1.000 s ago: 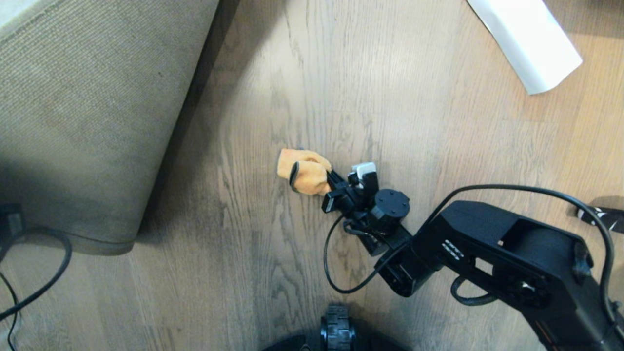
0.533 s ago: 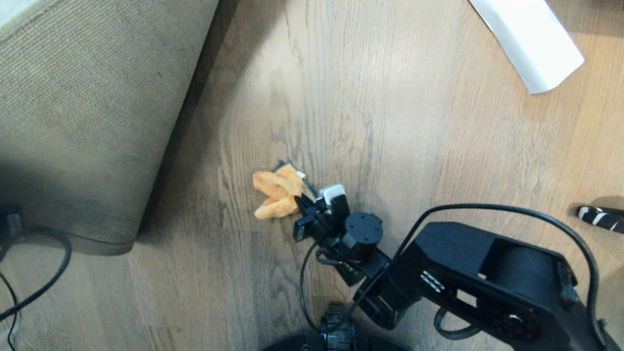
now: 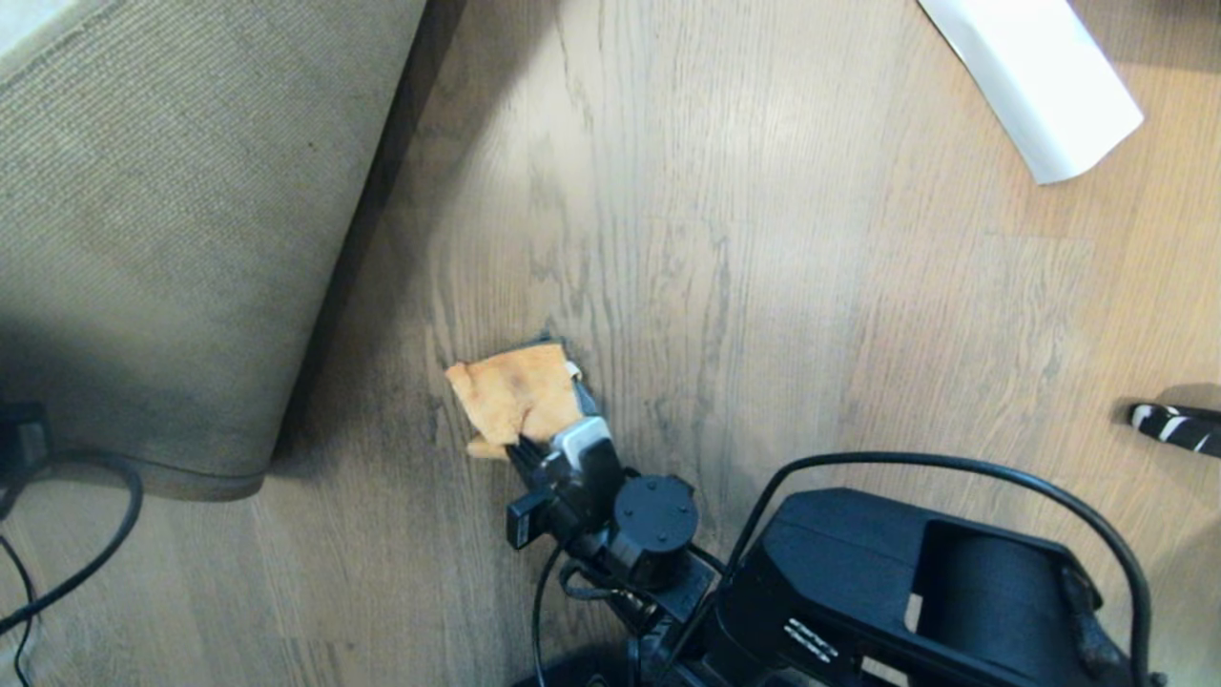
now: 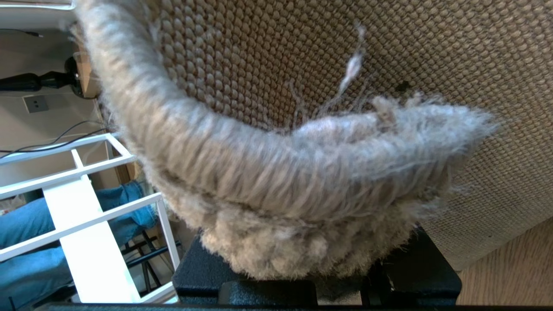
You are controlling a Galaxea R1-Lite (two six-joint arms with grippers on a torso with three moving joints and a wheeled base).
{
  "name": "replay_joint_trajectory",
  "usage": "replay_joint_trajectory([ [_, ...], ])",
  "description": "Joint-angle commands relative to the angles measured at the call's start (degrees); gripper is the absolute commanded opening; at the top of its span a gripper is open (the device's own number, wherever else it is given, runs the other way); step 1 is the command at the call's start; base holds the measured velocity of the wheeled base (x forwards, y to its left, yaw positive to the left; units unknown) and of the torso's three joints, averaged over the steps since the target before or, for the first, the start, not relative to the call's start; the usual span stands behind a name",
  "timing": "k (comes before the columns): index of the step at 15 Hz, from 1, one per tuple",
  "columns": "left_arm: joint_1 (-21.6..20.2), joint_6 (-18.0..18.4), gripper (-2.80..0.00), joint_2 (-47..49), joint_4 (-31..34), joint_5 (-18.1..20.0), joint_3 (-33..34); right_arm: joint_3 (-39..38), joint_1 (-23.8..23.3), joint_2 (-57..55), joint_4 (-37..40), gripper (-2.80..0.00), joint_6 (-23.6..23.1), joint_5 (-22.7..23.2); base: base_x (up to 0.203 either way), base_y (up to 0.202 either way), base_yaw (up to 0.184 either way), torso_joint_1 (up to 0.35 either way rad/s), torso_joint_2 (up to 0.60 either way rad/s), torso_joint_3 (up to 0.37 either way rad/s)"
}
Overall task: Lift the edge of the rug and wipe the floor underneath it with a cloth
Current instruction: Wipe the floor under the carpet with a rag
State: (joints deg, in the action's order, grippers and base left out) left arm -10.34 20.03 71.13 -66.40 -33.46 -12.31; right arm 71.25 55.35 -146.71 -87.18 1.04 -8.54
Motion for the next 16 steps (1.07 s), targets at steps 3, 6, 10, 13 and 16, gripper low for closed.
replay_joint_trajectory([
  [3, -0.03, 0.10, -2.80, 0.31, -0.39, -0.20, 0.10, -0.40, 5.18, -1.02, -2.77, -2.80, 0.11, -1.34, 0.000, 0.000, 0.000, 0.000, 0.00, 0.000],
  [6, -0.03, 0.10, -2.80, 0.32, -0.39, -0.20, 0.18, -0.41, 8.40, -2.22, -2.77, -2.80, 0.63, -2.09, 0.000, 0.000, 0.000, 0.000, 0.00, 0.000],
  [10, -0.03, 0.01, -2.80, 0.59, -0.45, -0.20, 0.18, 0.09, 6.93, -5.16, -2.77, -2.80, 0.72, -2.09, 0.000, 0.000, 0.000, 0.000, 0.00, 0.000],
  [13, -0.12, -0.08, -2.80, 0.67, -0.39, -0.20, 0.27, 0.49, 3.96, -6.68, -2.77, -2.80, 0.72, -2.09, 0.000, 0.000, 0.000, 0.000, 0.00, 0.000],
  [16, -0.12, -0.08, -2.80, 0.67, -0.83, -0.20, 1.06, 2.48, 0.69, -7.36, -2.77, -2.80, 0.80, -2.09, 0.000, 0.000, 0.000, 0.000, 0.00, 0.000],
])
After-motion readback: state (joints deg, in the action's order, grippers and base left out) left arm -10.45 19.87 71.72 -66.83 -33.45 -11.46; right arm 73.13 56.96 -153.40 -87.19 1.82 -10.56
